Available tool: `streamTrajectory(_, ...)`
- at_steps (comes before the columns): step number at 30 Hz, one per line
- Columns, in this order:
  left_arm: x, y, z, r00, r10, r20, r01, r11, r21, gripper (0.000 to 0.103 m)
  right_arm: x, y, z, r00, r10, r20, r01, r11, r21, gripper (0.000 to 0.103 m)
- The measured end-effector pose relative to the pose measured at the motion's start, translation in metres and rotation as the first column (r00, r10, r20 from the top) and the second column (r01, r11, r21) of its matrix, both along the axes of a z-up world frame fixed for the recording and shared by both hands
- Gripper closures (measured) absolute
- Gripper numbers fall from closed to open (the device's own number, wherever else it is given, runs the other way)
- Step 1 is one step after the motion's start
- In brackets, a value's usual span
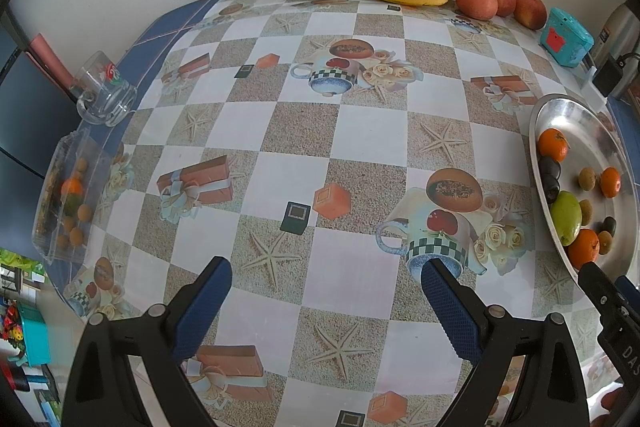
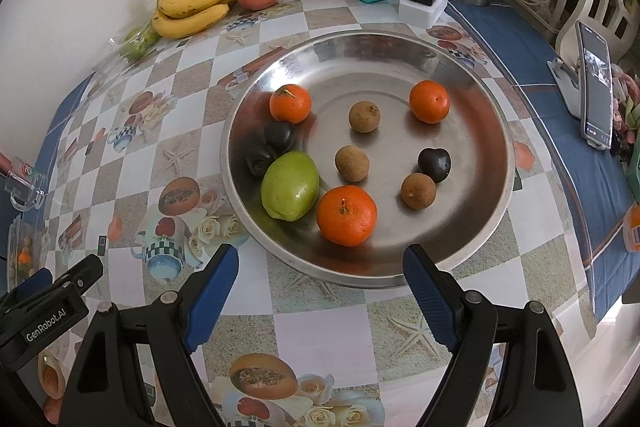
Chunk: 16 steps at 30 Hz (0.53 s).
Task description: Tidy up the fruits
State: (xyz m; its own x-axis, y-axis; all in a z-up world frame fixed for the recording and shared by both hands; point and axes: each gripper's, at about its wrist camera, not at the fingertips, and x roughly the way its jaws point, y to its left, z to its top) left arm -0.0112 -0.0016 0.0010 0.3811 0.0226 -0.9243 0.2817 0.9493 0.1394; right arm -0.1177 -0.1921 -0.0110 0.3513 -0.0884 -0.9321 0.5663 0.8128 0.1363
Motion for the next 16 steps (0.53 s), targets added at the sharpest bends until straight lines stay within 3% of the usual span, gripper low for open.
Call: streamTrajectory(16, -0.0011, 0.0008, 0.0018, 1.000, 0.007, 0.004, -0.007, 1.000, -0.005, 0.006, 0.0003, 0.0002, -0.0002, 1.000, 0.000, 0.000, 0.000, 1.000, 0.001, 0.018)
